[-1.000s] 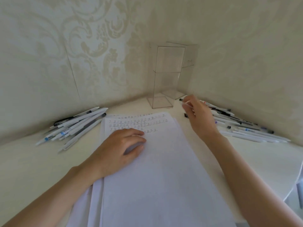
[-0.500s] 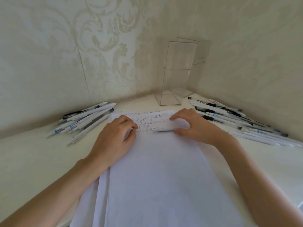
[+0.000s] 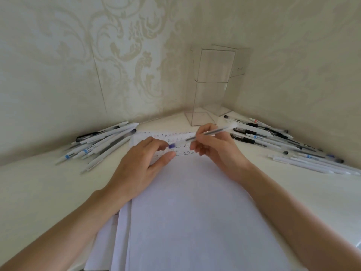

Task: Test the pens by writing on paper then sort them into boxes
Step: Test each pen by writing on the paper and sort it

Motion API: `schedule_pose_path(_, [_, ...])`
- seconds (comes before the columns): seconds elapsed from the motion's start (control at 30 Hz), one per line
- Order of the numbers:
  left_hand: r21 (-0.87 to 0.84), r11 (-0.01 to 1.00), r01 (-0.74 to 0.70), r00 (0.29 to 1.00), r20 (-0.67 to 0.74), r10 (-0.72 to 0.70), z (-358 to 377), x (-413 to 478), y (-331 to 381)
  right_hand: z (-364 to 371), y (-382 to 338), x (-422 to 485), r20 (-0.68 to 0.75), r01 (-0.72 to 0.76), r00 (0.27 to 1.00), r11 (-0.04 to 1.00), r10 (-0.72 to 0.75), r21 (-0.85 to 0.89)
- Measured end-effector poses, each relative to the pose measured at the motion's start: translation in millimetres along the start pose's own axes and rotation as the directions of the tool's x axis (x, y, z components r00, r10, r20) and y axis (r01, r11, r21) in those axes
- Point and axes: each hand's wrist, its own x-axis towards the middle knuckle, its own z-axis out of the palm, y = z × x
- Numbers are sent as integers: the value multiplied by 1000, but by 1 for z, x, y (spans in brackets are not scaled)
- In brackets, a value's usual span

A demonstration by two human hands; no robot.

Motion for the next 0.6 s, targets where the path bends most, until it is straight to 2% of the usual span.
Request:
schedule_pose_path(0.1, [25, 998, -66, 996, 59, 64, 1, -1, -1, 4, 7, -1, 121, -71, 989, 993, 82, -91])
schedule_pose_path(0.17, [82, 991, -105, 993, 72, 99, 3, 0, -2, 5, 8, -1, 146, -81, 984, 989, 99, -125])
schedule_pose_path(0.23, [113, 987, -113, 992, 62, 107, 4, -1, -2, 5, 7, -1, 137, -92, 985, 992, 104, -87])
schedule_pose_path(0.33, [58, 993, -99, 995, 39, 97, 5, -1, 0, 5, 8, -1, 143, -68, 987, 995, 78, -72])
schedule_pose_path(0.47, [-56, 994, -90, 993, 77, 94, 5, -1, 7, 6, 9, -2, 166, -20, 985, 993, 38, -113])
schedule_pose_path(0.6, [-71, 995, -71, 994, 77, 76, 5, -1, 6, 6, 11, -1, 173, -9, 985, 994, 29, -113])
